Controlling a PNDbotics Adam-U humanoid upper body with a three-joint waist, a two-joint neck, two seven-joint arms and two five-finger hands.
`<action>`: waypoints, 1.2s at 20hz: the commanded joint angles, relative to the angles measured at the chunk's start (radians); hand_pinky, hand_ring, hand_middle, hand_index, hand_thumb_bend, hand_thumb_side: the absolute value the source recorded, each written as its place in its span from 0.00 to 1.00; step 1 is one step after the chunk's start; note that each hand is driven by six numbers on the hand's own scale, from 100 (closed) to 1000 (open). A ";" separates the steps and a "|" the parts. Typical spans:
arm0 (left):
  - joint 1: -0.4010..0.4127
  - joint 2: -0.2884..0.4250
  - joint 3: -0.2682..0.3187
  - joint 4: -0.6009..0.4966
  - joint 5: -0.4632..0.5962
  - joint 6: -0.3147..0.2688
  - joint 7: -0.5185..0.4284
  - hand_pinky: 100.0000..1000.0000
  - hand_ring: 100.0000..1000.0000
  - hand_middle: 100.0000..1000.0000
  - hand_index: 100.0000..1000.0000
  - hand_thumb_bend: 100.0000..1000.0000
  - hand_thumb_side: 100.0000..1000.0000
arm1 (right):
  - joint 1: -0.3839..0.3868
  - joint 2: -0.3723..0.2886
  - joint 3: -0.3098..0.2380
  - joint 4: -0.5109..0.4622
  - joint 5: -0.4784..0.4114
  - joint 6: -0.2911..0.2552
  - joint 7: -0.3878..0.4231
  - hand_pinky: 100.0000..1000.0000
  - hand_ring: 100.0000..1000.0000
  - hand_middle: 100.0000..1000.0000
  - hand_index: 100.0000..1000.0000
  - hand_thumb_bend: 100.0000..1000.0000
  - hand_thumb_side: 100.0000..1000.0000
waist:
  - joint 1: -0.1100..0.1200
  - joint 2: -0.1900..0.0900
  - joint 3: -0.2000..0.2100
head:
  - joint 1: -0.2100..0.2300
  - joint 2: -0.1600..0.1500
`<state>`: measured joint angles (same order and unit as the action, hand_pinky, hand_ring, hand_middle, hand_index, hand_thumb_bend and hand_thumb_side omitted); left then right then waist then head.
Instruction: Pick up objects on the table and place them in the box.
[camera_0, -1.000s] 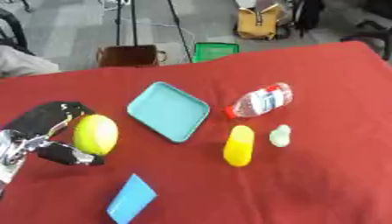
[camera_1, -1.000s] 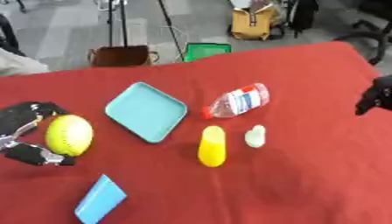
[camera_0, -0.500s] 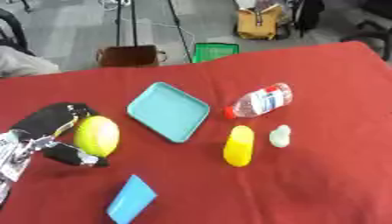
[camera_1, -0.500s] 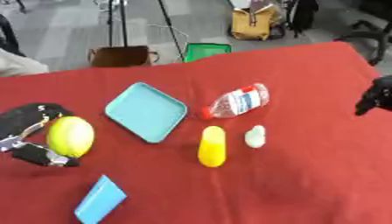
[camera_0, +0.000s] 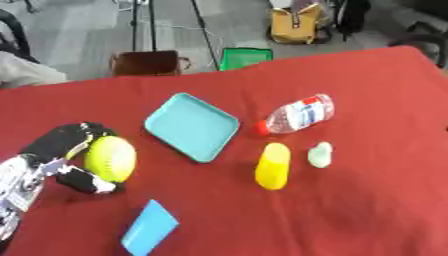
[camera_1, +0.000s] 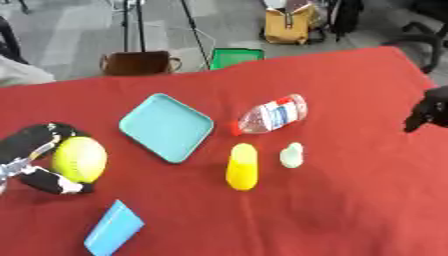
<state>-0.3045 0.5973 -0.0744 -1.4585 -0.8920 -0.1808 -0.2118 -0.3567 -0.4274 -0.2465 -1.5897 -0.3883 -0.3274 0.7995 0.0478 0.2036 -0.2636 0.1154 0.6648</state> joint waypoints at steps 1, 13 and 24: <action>-0.007 0.020 0.015 -0.029 0.036 0.021 0.008 0.70 0.34 0.41 0.71 0.34 0.27 | -0.011 -0.018 -0.007 -0.010 -0.004 -0.070 0.071 0.53 0.58 0.59 0.78 0.00 0.65 | -0.002 -0.014 -0.003 | -0.005 -0.007; -0.059 0.090 0.047 -0.184 0.231 0.094 -0.074 0.65 0.32 0.41 0.72 0.30 0.19 | -0.012 -0.017 -0.001 -0.010 -0.009 -0.065 0.074 0.53 0.57 0.59 0.78 0.00 0.65 | 0.003 -0.027 -0.036 | 0.000 0.000; -0.235 0.088 -0.019 0.015 0.300 0.118 0.132 0.55 0.33 0.42 0.72 0.37 0.14 | -0.045 -0.011 0.032 -0.015 -0.020 -0.055 0.106 0.53 0.57 0.59 0.78 0.00 0.65 | 0.027 -0.020 -0.115 | 0.030 -0.009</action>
<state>-0.5180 0.6661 -0.0962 -1.4531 -0.6056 -0.0651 -0.1151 -0.3875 -0.4239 -0.2136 -1.5896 -0.3979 -0.3041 0.8229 0.0820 0.1974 -0.3826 0.1409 0.6651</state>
